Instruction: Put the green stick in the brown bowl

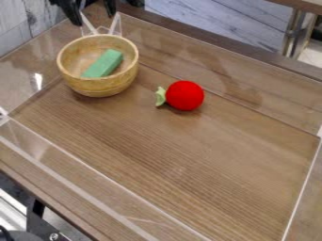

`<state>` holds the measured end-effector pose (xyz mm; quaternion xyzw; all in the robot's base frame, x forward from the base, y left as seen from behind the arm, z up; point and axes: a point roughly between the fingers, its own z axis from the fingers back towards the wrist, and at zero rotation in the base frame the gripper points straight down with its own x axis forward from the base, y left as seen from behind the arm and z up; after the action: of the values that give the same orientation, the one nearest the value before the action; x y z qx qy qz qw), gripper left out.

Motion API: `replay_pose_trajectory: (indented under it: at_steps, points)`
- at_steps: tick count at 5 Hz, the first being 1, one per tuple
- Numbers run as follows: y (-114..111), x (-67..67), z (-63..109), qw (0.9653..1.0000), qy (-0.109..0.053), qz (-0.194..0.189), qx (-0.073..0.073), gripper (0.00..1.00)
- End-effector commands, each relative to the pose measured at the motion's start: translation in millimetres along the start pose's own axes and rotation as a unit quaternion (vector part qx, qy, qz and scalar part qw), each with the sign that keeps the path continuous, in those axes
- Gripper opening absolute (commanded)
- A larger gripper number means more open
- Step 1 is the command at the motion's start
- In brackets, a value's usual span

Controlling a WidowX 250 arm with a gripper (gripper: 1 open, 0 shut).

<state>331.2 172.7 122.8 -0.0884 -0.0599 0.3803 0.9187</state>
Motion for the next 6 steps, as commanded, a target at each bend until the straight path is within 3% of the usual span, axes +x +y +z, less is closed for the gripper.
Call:
replay_pose_trajectory:
  at_steps: [1,4,6]
  points:
    - [9,7.9,-4.2,0.9991,-0.026,0.033,0.004,1.0]
    - [1,3.0,22.3,0.9997,-0.008,0.019,-0.009,1.0]
    - [1,2.9,31.1,0.998,-0.009,0.062,-0.01,1.0]
